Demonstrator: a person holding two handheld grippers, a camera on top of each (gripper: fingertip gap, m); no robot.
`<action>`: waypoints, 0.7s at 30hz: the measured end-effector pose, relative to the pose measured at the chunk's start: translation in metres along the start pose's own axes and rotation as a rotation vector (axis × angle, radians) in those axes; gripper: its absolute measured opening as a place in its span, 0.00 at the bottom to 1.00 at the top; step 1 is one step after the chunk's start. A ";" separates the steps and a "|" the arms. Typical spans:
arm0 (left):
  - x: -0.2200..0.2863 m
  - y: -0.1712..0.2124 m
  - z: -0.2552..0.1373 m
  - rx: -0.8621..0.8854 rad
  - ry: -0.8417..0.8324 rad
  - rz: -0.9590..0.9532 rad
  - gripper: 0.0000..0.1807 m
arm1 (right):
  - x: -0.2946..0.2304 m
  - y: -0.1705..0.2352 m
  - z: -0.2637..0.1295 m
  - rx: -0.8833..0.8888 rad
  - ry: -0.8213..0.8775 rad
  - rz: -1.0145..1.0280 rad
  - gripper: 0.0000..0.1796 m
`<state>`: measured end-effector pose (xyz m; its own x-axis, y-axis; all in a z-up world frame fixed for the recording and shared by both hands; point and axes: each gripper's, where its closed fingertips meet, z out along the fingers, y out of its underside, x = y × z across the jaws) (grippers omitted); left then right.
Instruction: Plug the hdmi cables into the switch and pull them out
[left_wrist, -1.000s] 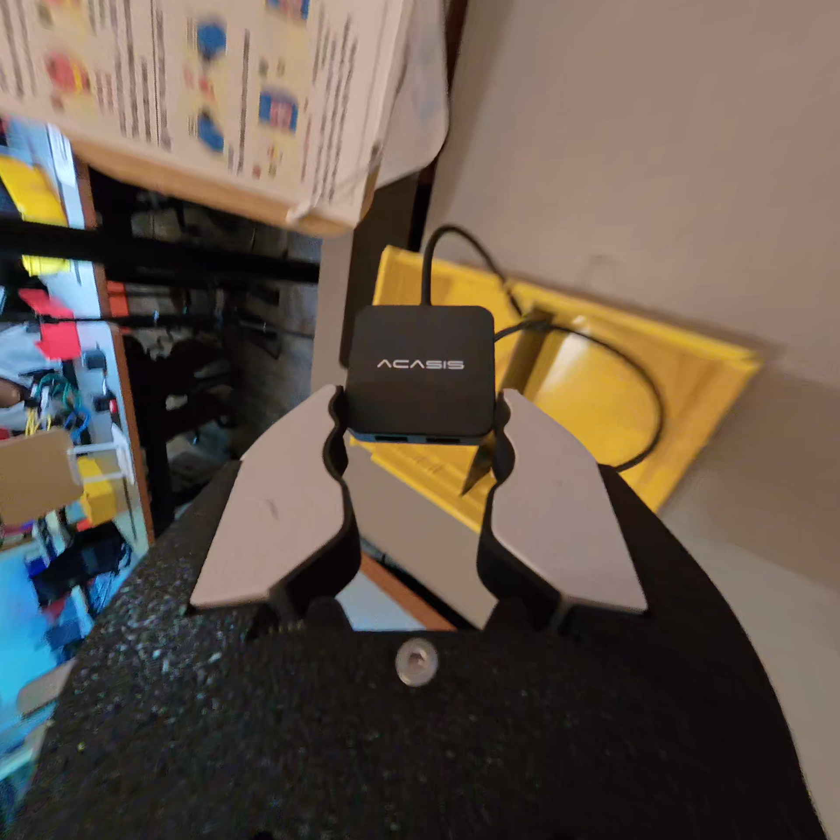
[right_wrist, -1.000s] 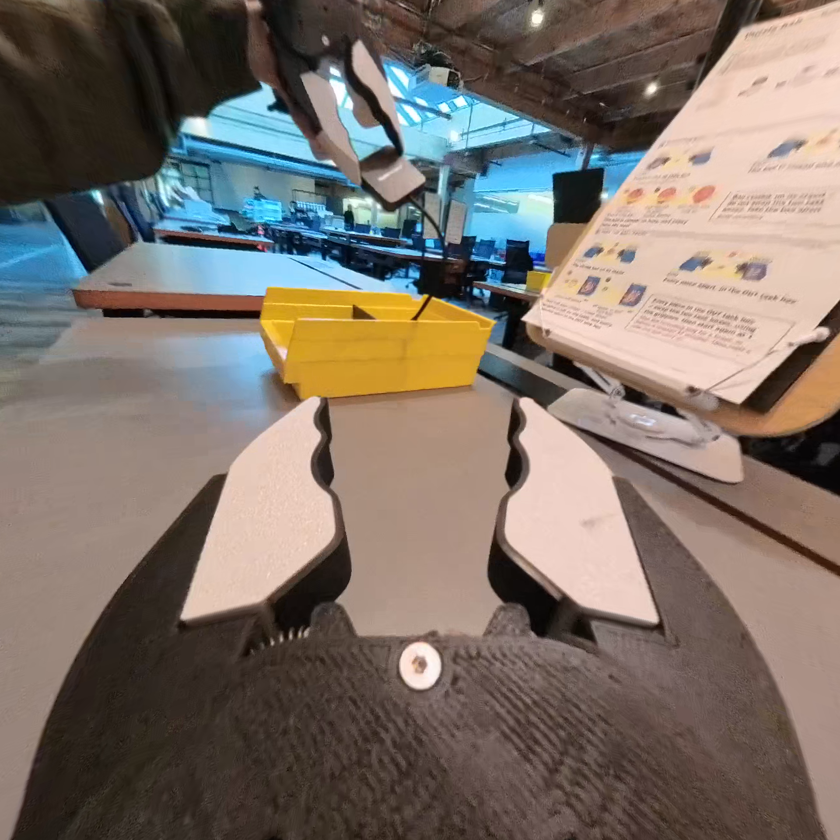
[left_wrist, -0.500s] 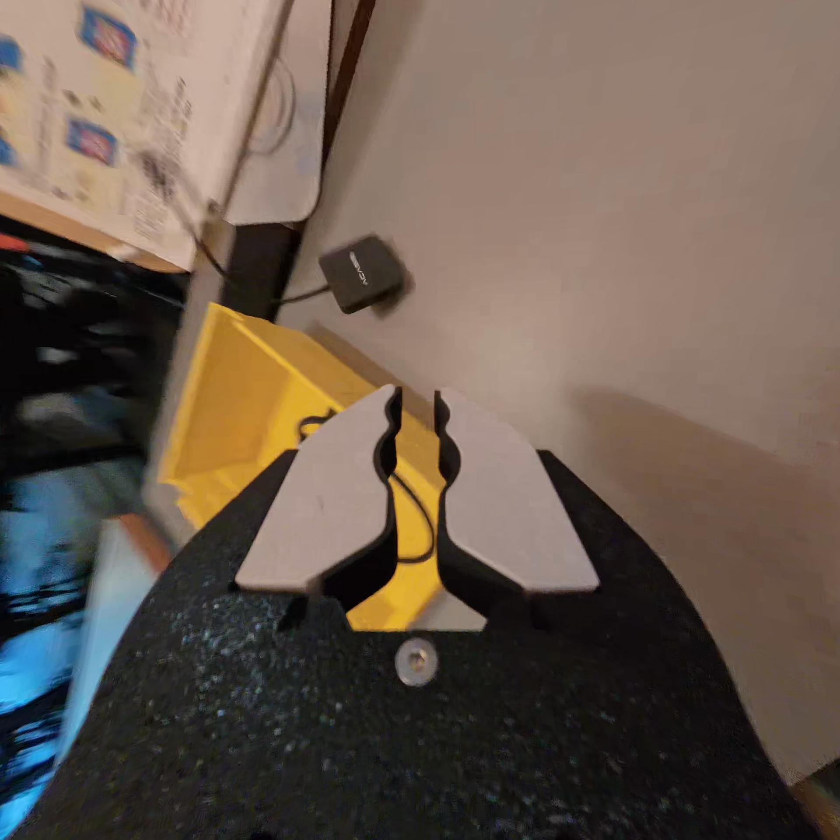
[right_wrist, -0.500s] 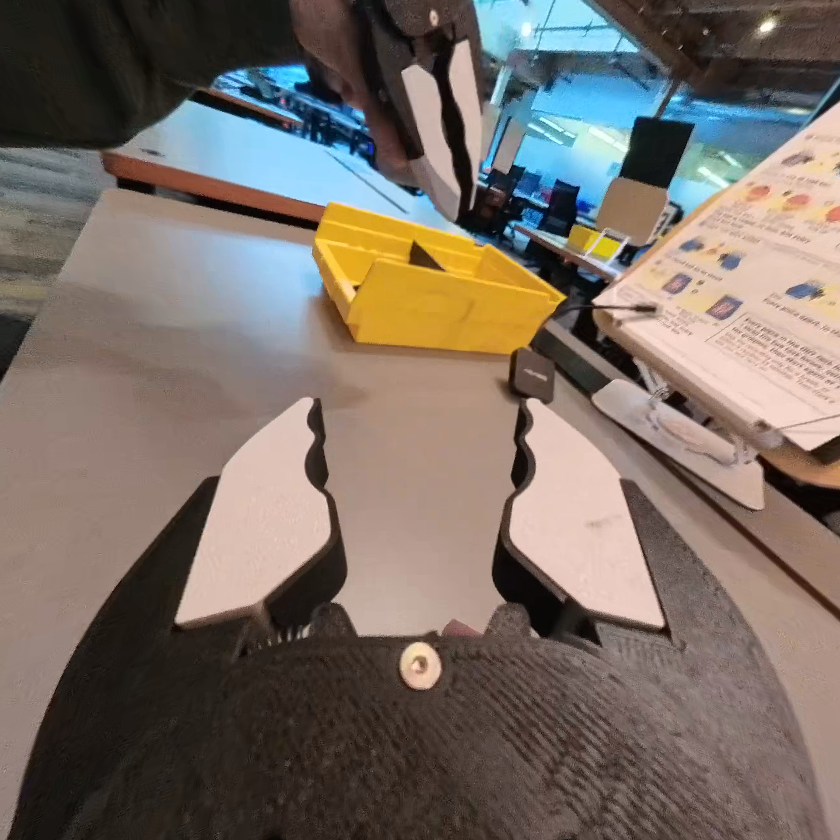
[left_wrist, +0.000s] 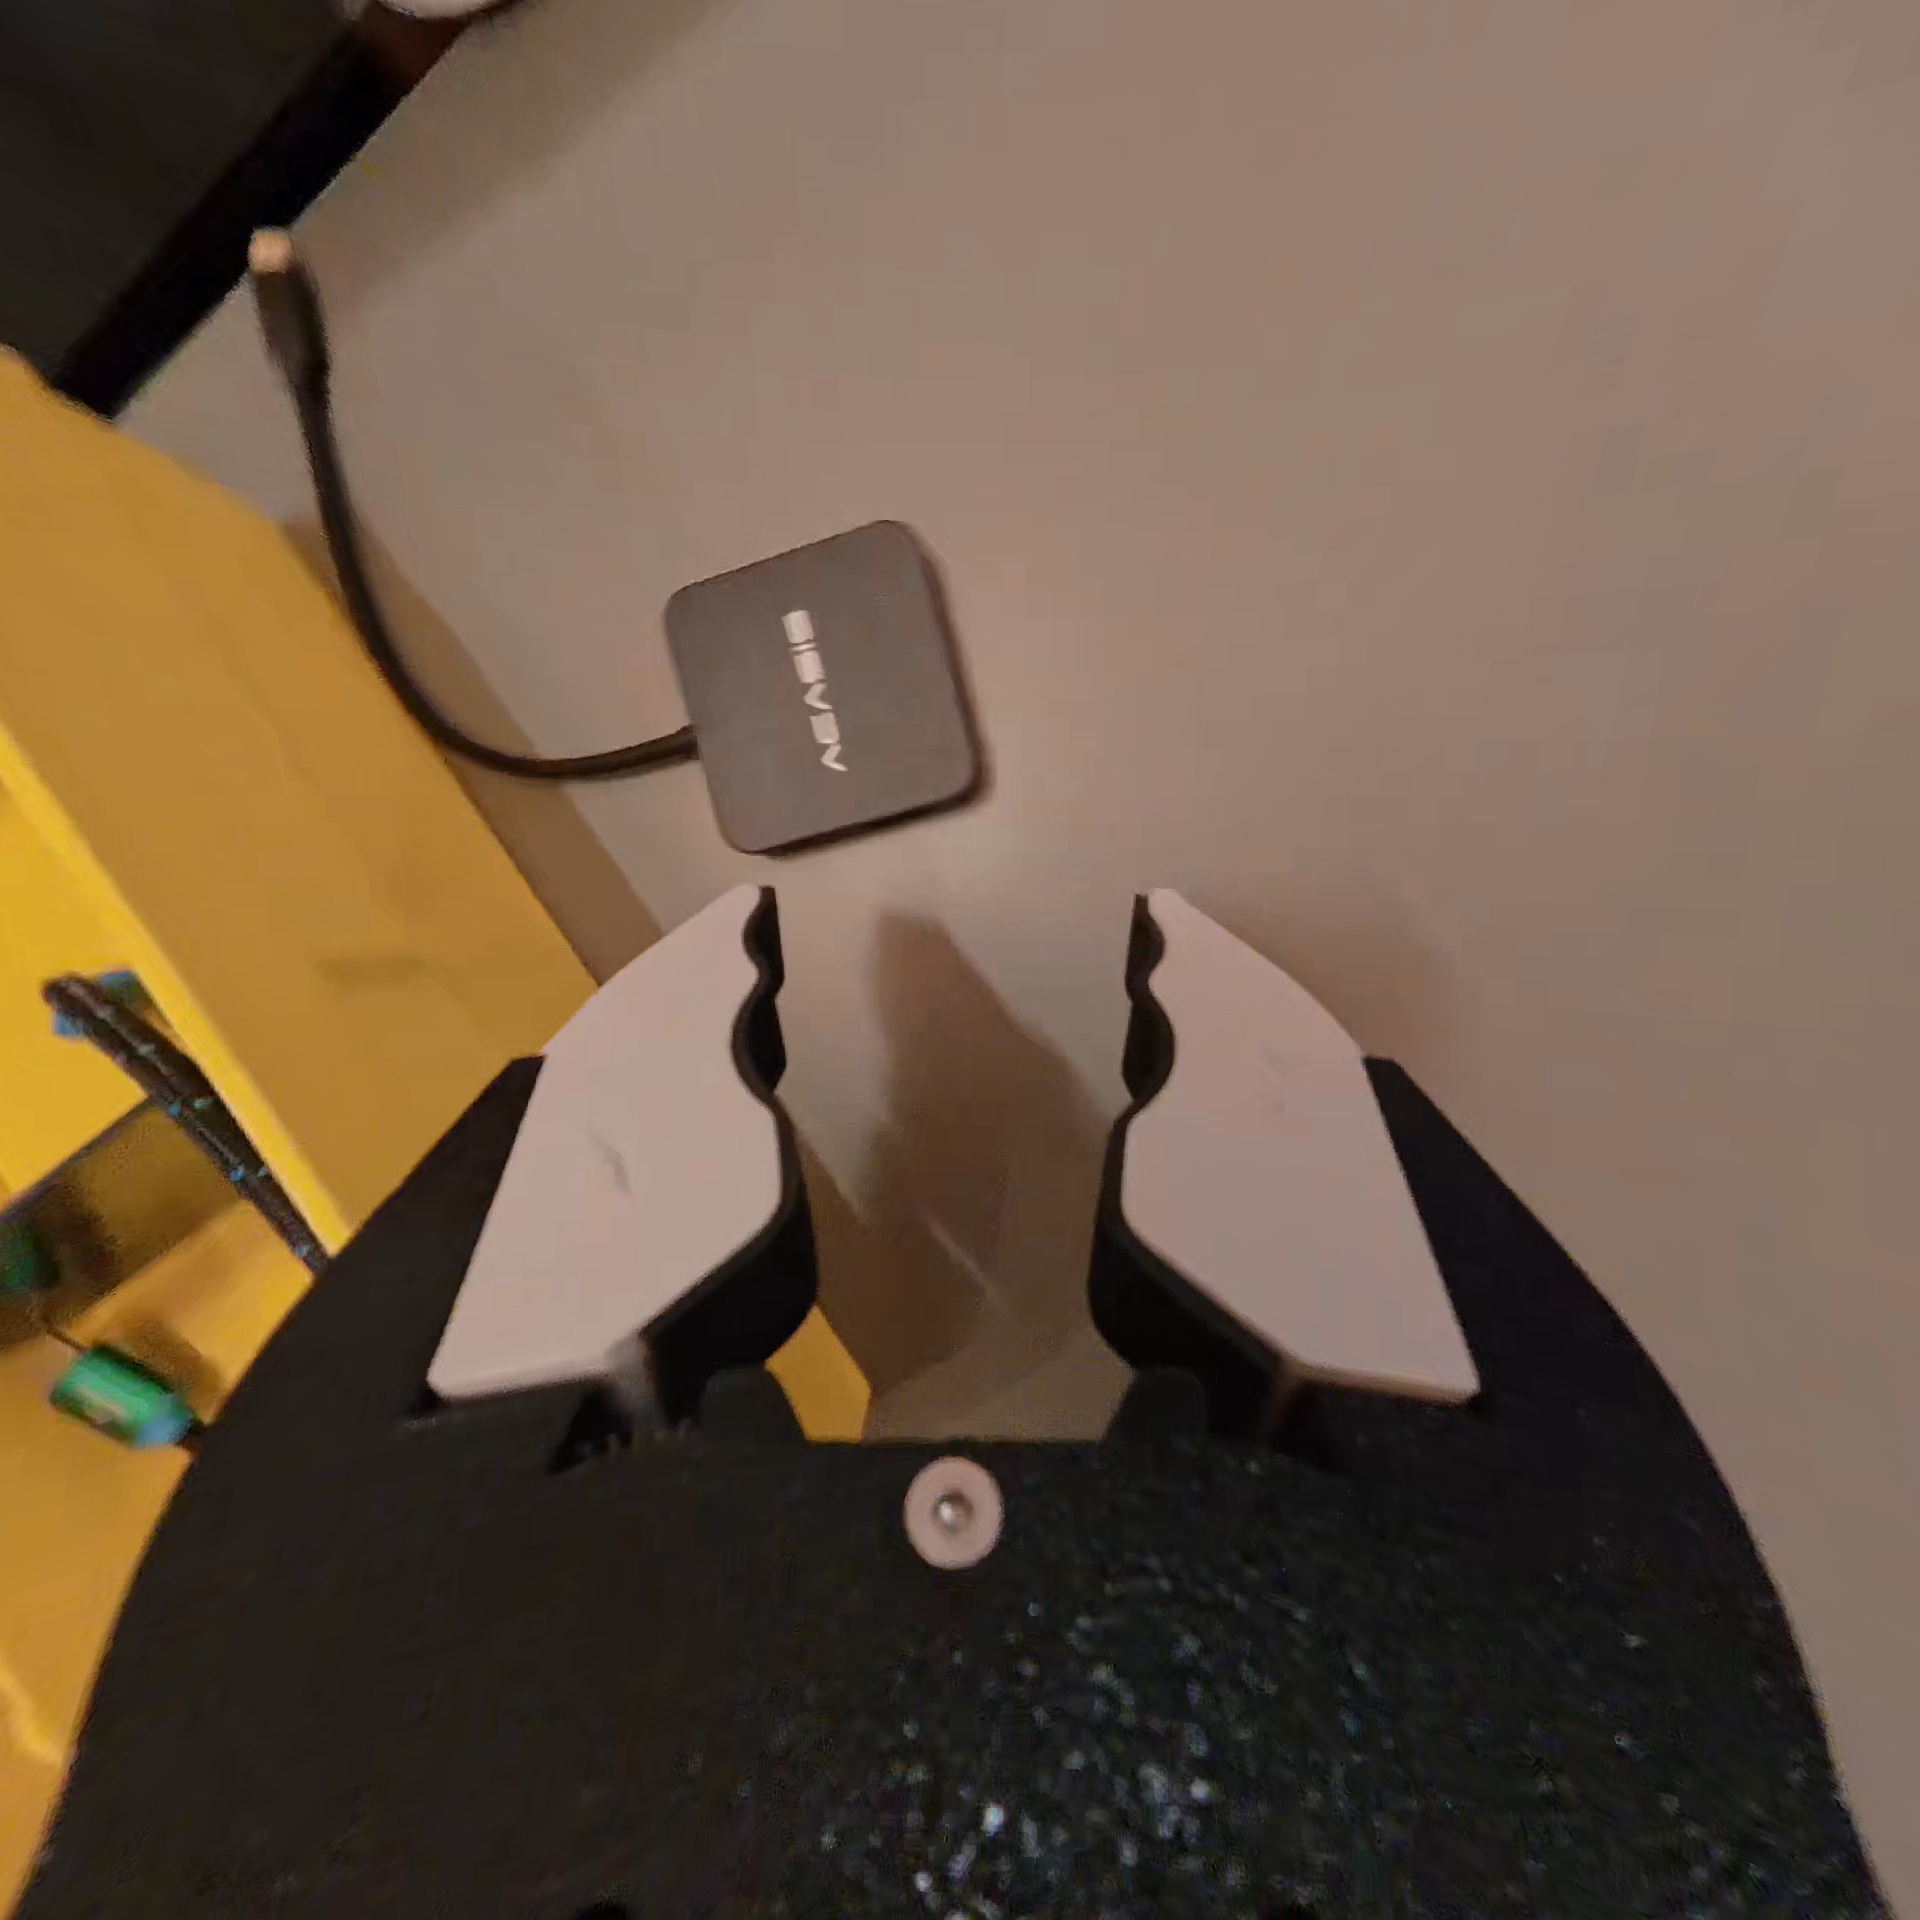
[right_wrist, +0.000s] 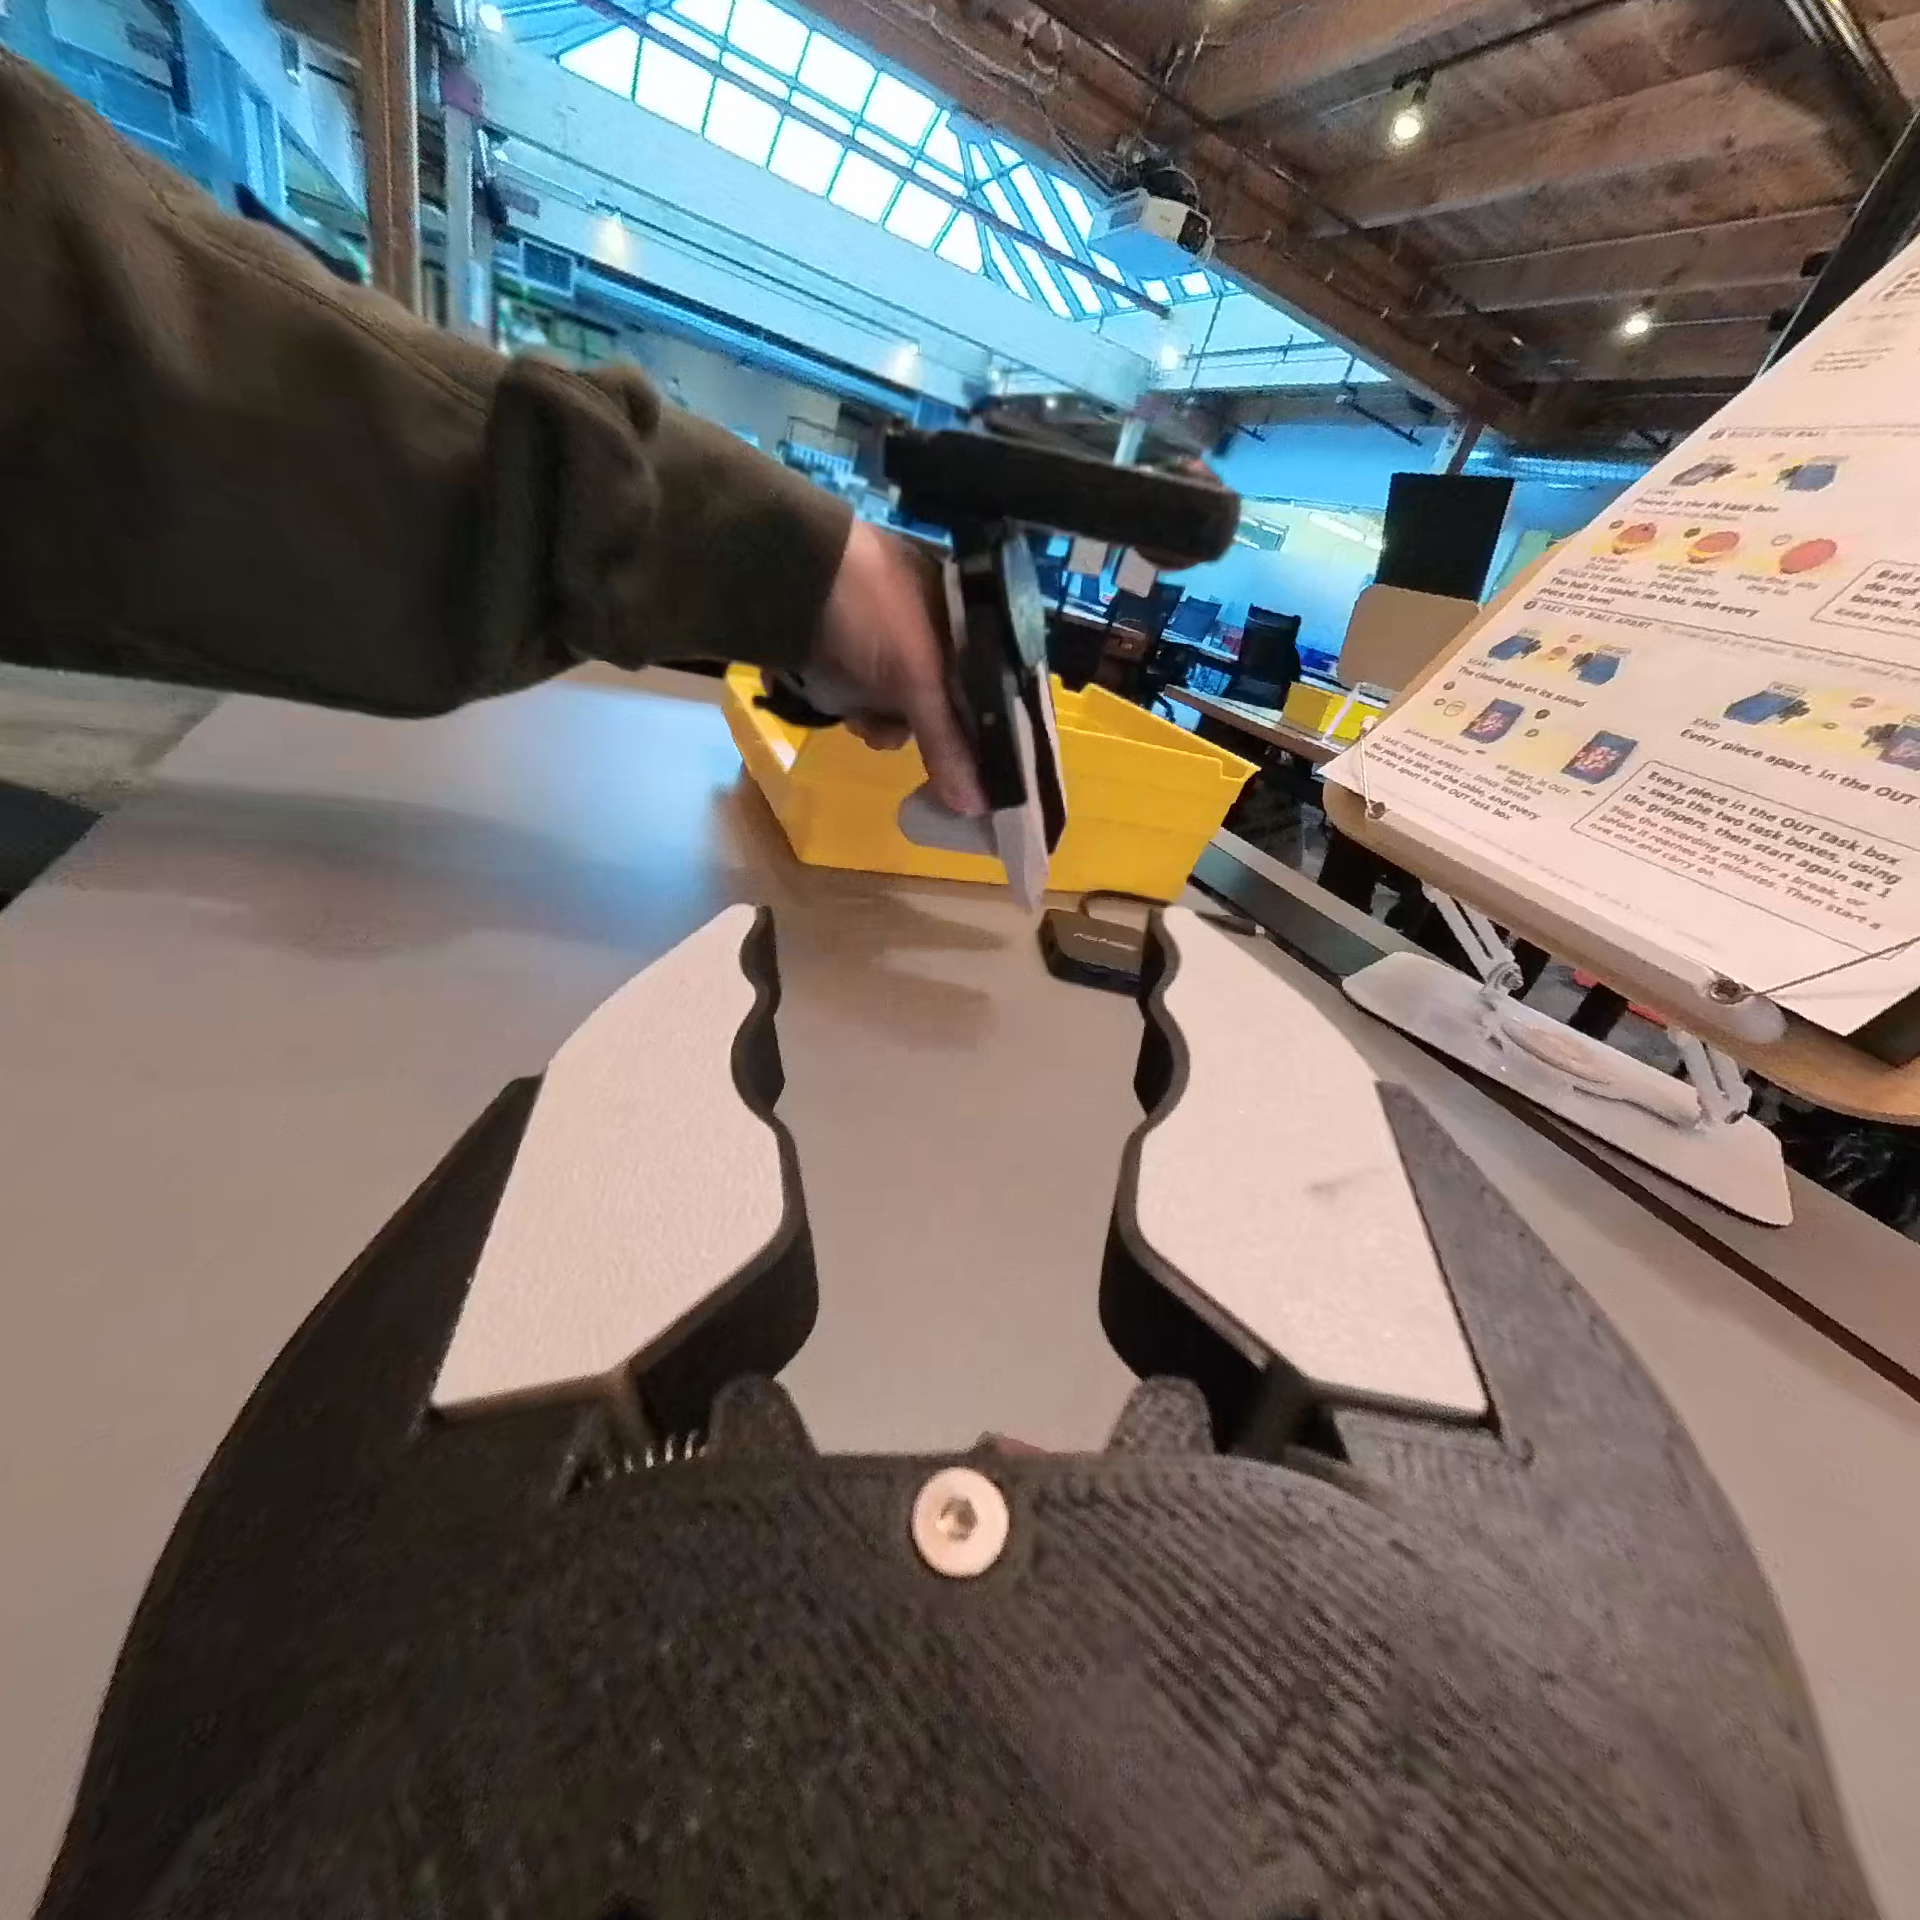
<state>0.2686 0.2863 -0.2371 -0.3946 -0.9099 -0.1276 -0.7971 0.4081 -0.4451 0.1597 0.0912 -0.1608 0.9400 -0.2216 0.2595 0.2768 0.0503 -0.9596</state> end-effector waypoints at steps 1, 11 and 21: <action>-0.006 -0.003 0.006 -0.036 -0.029 -0.065 0.35 | 0.003 -0.002 -0.002 0.015 0.016 0.005 0.37; -0.030 -0.005 0.046 -0.180 -0.188 -0.251 0.45 | 0.022 -0.020 -0.027 0.196 0.034 0.155 0.31; 0.008 -0.001 0.044 -0.074 0.060 -0.178 0.37 | 0.028 -0.024 -0.032 0.209 0.066 0.200 0.29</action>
<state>0.2868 0.2757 -0.2768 -0.2694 -0.9630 0.0015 -0.8872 0.2475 -0.3893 0.1728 0.0524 -0.1342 0.9670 -0.2491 0.0533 0.1288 0.2976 -0.9460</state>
